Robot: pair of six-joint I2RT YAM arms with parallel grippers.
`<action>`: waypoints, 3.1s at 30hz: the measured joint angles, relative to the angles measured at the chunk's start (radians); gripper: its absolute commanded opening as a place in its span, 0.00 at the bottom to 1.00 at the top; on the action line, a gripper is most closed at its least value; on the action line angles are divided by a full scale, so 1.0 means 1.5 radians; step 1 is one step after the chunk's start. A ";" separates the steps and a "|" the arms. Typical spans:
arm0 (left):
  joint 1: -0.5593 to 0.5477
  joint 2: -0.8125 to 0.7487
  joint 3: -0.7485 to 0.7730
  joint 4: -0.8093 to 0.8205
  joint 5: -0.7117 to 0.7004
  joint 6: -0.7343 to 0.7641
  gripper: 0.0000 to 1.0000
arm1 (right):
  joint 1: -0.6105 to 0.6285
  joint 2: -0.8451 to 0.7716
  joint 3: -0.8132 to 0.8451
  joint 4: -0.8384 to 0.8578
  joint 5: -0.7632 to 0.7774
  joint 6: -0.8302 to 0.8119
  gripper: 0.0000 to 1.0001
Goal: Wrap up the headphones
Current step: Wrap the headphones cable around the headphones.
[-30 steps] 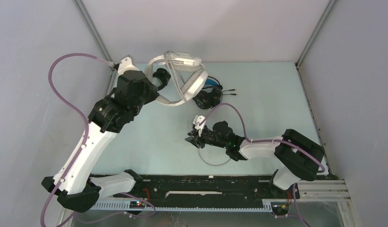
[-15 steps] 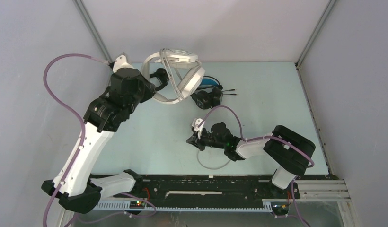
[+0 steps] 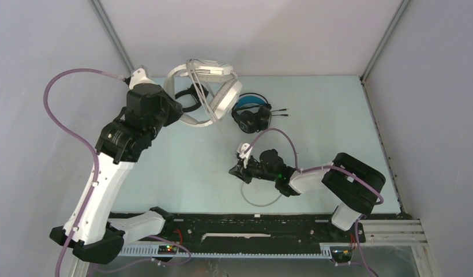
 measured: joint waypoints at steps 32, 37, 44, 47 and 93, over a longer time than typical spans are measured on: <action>0.050 -0.005 0.028 -0.011 -0.008 0.051 0.00 | 0.004 -0.006 -0.024 0.000 0.001 0.031 0.18; 0.050 -0.005 0.031 -0.011 -0.006 0.062 0.00 | 0.009 0.004 -0.027 0.000 0.001 0.035 0.05; 0.062 -0.002 0.055 -0.015 0.007 0.084 0.00 | 0.002 0.004 -0.049 0.017 0.008 0.048 0.00; 0.066 -0.002 0.064 -0.022 0.032 0.107 0.00 | -0.020 -0.001 -0.049 0.018 0.011 0.057 0.00; -0.113 -0.059 -0.216 0.108 0.295 0.781 0.00 | -0.288 -0.287 0.320 -0.805 -0.314 0.200 0.00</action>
